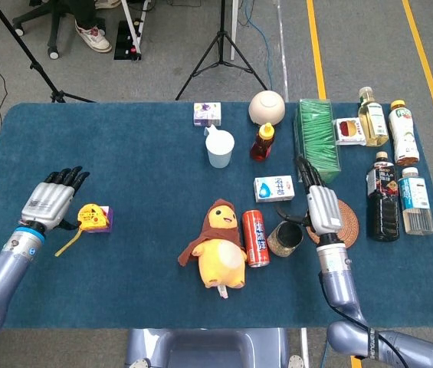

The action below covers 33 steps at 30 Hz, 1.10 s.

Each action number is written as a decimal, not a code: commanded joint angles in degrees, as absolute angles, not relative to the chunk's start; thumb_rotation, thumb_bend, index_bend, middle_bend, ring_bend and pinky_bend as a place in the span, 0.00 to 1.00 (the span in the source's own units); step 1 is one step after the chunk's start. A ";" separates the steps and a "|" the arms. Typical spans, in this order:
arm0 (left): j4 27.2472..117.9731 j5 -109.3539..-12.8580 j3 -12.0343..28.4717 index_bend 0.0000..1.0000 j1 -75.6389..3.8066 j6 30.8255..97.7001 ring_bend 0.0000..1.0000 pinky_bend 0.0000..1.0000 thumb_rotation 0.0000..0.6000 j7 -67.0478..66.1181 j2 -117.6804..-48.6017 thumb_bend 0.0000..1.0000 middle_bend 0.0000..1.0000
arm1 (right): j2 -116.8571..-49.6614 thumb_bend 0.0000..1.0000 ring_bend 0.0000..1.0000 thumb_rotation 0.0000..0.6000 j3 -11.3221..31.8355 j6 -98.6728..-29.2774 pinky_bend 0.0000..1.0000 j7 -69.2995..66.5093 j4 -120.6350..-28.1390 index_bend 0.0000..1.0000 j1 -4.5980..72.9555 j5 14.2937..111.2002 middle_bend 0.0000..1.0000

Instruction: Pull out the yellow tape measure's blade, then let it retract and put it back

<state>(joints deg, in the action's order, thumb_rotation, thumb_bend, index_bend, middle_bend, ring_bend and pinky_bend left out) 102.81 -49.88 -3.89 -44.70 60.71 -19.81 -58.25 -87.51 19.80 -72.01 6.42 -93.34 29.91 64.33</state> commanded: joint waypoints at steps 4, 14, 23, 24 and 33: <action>102.41 -60.63 -2.74 0.14 -34.42 73.97 0.00 0.17 1.00 -11.54 -58.89 0.19 0.00 | -86.01 0.32 0.10 0.73 17.76 -71.86 0.21 9.27 -89.93 0.03 29.79 66.09 0.08; 96.24 -71.13 -3.00 0.43 -23.56 89.32 0.14 0.36 1.00 -8.82 -63.36 0.20 0.22 | -83.67 0.33 0.17 0.73 13.51 -74.69 0.25 15.48 -87.79 0.25 27.26 68.83 0.18; 95.23 -72.32 -3.35 0.45 -17.46 91.87 0.16 0.37 1.00 -8.22 -65.09 0.20 0.24 | -80.18 0.33 0.24 0.74 9.88 -80.31 0.28 18.85 -90.52 0.34 21.74 70.10 0.23; 95.18 -72.41 -3.25 0.45 -16.99 91.92 0.16 0.37 1.00 -8.08 -65.23 0.20 0.24 | -79.87 0.33 0.24 0.74 9.61 -81.11 0.29 18.82 -90.89 0.35 21.15 70.55 0.24; 95.00 -73.24 -2.91 0.46 -13.38 90.61 0.16 0.36 1.00 -7.37 -65.84 0.21 0.24 | -77.26 0.33 0.27 0.73 7.58 -87.30 0.30 17.58 -93.00 0.40 15.81 74.11 0.28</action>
